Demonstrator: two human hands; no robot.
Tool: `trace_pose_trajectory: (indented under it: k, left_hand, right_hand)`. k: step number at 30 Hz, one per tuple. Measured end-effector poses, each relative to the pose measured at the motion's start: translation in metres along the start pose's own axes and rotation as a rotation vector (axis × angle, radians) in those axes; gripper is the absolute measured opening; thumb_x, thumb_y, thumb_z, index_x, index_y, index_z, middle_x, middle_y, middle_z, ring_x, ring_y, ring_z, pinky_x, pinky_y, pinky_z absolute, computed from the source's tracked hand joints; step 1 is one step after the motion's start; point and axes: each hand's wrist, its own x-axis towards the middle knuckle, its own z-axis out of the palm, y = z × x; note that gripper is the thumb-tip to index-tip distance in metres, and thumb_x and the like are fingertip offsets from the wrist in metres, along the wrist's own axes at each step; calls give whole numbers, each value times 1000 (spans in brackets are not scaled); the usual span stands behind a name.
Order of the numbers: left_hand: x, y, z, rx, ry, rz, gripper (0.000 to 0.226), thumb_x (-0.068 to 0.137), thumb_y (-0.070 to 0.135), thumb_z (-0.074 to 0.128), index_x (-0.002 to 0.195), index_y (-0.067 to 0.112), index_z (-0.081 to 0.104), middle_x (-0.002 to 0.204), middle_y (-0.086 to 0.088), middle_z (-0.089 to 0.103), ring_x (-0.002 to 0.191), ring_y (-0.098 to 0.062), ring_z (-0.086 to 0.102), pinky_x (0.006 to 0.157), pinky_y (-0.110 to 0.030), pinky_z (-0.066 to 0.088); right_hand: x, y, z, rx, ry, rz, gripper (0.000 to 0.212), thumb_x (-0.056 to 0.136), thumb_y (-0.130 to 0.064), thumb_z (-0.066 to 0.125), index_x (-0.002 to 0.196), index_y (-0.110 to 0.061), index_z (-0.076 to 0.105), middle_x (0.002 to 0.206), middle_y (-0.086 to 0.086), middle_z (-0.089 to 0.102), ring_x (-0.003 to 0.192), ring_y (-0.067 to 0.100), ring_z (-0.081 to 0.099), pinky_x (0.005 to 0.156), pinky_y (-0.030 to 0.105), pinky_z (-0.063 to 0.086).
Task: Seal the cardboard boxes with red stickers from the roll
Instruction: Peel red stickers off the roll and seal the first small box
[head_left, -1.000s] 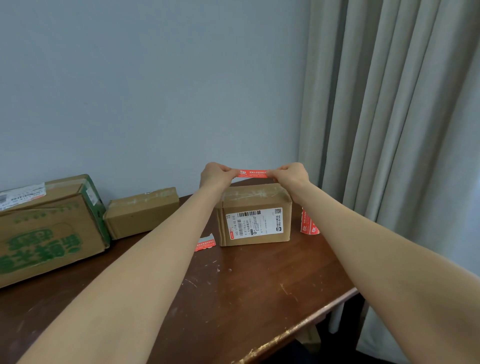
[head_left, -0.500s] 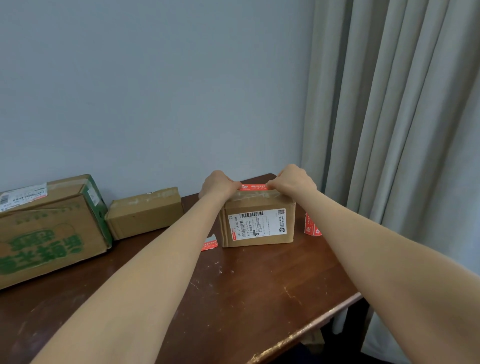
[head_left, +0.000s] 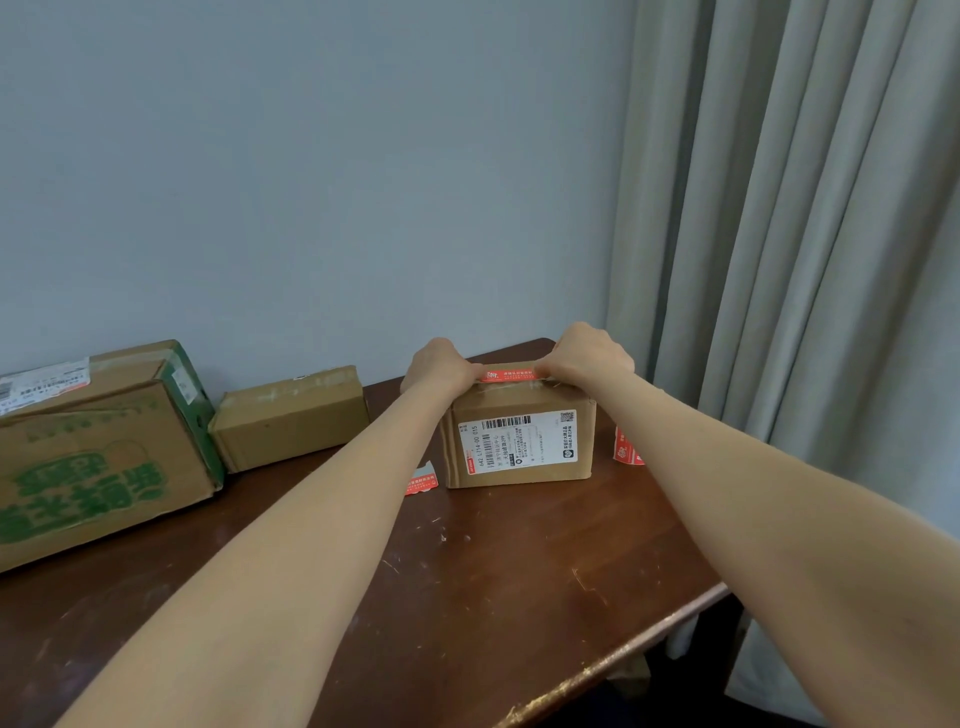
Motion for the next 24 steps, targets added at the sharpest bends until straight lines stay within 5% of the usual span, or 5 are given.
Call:
trace_pose_trajectory:
  k: [24]
  left_hand:
    - [0, 0, 1, 104, -23, 4, 27, 82, 37, 70, 90, 12, 63, 85, -4, 64, 75, -18, 61, 54, -25, 42]
  right_hand:
    - [-2, -6, 2, -120, 1, -18, 10, 82, -26, 62, 81, -18, 56, 87, 2, 62, 84, 21, 62, 62, 29, 42]
